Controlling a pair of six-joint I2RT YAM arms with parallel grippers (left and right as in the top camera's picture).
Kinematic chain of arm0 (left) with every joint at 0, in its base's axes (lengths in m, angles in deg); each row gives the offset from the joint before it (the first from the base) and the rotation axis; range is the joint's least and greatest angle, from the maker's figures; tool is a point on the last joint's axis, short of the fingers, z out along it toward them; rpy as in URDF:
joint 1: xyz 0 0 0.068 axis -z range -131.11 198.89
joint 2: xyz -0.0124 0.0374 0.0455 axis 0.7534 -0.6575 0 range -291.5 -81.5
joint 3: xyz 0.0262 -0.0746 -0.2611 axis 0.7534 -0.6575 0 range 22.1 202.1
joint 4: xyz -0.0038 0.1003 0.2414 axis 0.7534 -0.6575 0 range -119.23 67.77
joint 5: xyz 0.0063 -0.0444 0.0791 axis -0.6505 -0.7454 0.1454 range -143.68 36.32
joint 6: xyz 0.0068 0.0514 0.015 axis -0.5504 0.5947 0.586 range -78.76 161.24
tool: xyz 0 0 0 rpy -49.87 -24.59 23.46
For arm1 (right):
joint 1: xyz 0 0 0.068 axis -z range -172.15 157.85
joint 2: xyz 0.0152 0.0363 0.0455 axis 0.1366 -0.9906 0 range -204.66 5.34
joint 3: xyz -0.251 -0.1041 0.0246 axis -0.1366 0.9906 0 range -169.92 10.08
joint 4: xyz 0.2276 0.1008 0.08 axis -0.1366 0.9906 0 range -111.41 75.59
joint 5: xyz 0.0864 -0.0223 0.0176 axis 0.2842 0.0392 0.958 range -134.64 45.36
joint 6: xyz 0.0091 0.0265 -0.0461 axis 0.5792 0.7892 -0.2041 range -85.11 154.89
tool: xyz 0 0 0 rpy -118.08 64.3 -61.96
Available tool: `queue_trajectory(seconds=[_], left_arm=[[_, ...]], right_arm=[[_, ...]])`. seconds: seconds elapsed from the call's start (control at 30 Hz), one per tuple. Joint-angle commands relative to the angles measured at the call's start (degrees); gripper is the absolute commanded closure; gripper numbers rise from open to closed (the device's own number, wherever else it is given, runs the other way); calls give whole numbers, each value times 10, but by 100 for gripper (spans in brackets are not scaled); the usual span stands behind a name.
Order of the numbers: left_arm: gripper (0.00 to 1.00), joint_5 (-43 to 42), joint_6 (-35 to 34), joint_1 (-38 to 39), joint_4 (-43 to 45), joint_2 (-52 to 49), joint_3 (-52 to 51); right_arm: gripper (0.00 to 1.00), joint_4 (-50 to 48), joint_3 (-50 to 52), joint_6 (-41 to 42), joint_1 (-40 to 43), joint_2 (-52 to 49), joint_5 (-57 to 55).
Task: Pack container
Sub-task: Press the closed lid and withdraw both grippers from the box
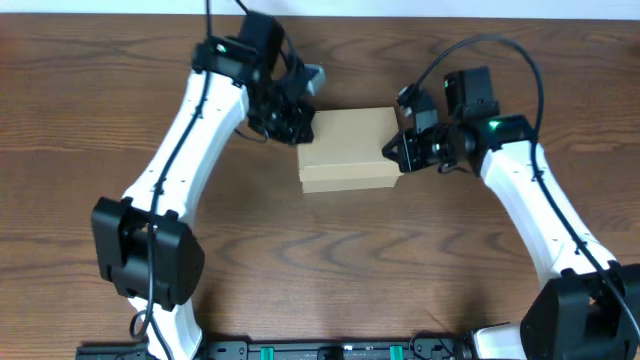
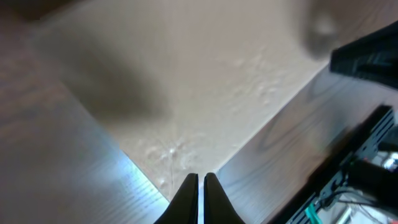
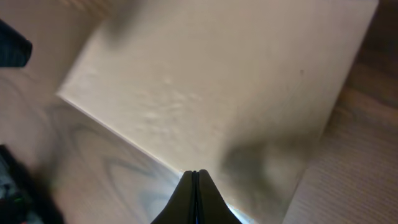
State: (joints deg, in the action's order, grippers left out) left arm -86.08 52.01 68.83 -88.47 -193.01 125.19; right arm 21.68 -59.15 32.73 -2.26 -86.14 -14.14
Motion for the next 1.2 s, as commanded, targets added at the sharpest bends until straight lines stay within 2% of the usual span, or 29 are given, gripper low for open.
queue_trajectory(seconds=[0.0, 0.27, 0.43, 0.63, 0.8, 0.9, 1.0, 1.17], left_arm=[[94, 9, 0, 3, 21, -9, -46], [94, 9, -23, 4, 74, -9, -123], [94, 9, -23, 4, 75, -9, -130], [94, 16, -48, 0, 61, -2, -127], [94, 22, -50, -1, 38, 54, -125], [94, 56, -63, 0, 25, 106, -125], [94, 77, -75, 0, 4, 163, -125], [94, 115, -76, 0, -38, 262, -128]], right_arm=[[99, -28, 43, -9, -4, -5, -22], [99, -89, 111, 4, -4, -5, -34], [99, -95, 112, 5, -4, -5, -33], [99, -90, 94, 47, -3, 12, -16], [99, -61, 61, 66, -3, 83, -25], [99, -41, 57, 110, -3, 143, -112], [99, 13, 57, 140, -3, 195, -197], [99, 116, 57, 141, -5, 268, -209]])
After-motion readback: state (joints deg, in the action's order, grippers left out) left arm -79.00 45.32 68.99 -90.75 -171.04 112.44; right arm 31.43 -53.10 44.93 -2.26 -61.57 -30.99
